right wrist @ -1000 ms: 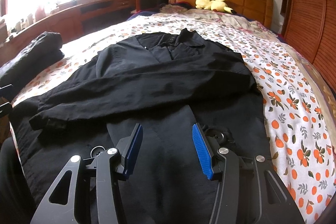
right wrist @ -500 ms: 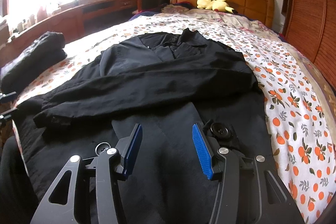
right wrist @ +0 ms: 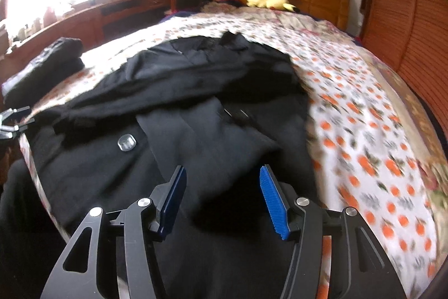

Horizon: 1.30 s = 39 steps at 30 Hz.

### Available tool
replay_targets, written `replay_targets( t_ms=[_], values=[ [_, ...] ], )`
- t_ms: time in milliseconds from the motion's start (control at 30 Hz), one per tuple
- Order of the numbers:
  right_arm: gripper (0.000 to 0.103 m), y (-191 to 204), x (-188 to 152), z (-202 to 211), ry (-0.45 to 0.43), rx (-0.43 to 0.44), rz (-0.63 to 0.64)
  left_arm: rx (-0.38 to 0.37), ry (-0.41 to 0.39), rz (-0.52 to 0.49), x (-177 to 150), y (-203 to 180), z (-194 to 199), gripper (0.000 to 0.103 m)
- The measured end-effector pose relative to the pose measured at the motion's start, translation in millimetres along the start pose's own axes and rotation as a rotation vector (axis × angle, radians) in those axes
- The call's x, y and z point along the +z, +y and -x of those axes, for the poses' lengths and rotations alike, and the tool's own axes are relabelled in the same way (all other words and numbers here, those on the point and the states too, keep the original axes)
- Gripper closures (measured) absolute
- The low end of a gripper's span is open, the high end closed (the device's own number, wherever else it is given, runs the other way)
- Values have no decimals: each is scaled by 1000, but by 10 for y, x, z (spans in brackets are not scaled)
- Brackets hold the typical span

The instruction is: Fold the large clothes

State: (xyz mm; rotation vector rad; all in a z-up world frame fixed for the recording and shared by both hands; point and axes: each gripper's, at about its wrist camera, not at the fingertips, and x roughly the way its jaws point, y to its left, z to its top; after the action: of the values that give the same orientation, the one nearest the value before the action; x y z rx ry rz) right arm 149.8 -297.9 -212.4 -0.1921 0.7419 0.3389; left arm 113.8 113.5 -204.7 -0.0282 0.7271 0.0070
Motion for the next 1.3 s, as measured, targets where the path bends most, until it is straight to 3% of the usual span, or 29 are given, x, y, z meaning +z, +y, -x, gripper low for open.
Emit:
replay_targets(
  t_ms=[200,467,533,567,600,833,933,1000,1133,1167,1233,1300],
  values=[
    [50,-336,-317,242,32,-83,-56,4,6,-1,2,13,-19,2],
    [49,-466,-585,227,101,-76,-101,3,28,6,-17,50,-82,2],
    [55,-428,-591,219,96,-64,-96,7,37,1,-29,52,-102,2],
    [68,-399,-587,212,99,-38,-90,10,39,0,-33,54,-107,2],
    [75,-376,-583,210,99,-30,-86,12,41,0,-39,62,-111,2],
    [74,-268,-536,226,82,-2,-69,-3,45,23,-80,130,-86,3],
    [71,-279,-576,188,96,-7,-76,-25,52,25,-114,143,-65,19],
    [71,-287,-599,156,103,-5,-84,-43,58,27,-139,145,-58,37],
    [70,-302,-613,129,105,-1,-96,-65,59,21,-159,132,-25,59],
    [70,-302,-610,127,105,-1,-96,-73,61,21,-158,125,-22,70],
    [80,-300,-599,133,104,4,-92,-87,66,27,-135,123,-2,92],
    [91,-303,-554,170,87,20,-89,-109,54,31,-79,116,56,97]
  ],
)
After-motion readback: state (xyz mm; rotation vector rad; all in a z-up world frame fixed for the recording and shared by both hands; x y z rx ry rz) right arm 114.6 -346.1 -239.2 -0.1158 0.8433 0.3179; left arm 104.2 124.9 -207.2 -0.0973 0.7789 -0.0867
